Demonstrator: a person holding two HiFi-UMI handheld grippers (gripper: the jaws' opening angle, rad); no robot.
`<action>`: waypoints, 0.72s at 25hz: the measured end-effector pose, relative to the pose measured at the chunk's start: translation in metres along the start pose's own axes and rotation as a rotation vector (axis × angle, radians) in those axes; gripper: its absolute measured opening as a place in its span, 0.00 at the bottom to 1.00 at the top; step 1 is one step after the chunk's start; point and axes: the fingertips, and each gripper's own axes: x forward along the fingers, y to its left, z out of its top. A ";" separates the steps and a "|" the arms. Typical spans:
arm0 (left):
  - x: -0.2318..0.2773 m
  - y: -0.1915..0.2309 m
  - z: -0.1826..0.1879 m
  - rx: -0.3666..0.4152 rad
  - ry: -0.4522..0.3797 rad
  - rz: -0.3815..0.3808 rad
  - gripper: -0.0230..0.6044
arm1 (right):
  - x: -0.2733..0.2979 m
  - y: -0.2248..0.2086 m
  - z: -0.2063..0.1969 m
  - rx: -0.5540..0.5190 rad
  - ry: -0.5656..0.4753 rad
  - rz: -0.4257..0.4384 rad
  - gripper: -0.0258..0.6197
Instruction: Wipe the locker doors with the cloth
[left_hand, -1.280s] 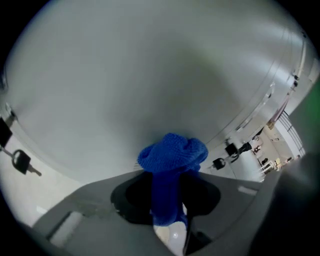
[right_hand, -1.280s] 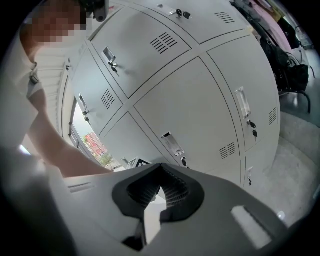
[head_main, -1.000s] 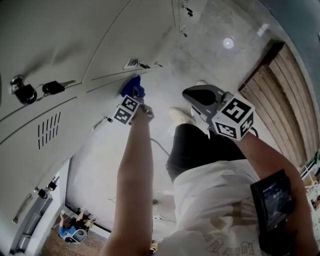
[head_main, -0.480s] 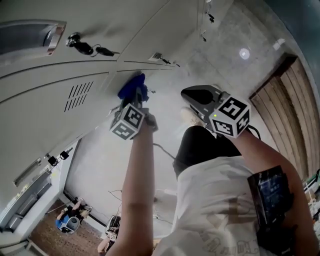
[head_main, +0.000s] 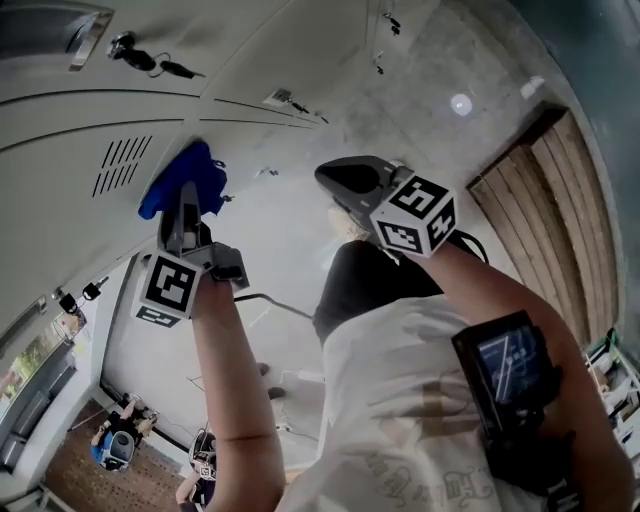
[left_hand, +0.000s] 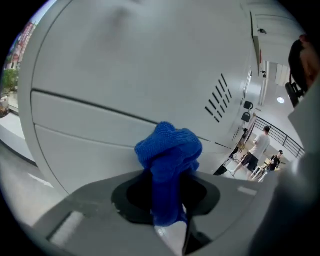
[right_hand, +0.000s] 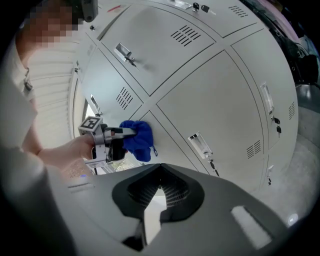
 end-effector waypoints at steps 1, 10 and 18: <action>0.004 0.007 -0.009 -0.026 0.011 0.005 0.24 | -0.001 0.000 -0.002 0.001 0.005 0.002 0.05; 0.055 0.079 -0.089 -0.104 0.142 0.140 0.24 | 0.005 -0.001 -0.010 0.010 0.028 0.007 0.05; 0.097 0.105 -0.163 -0.143 0.296 0.214 0.24 | 0.004 -0.007 -0.015 -0.005 0.066 -0.018 0.05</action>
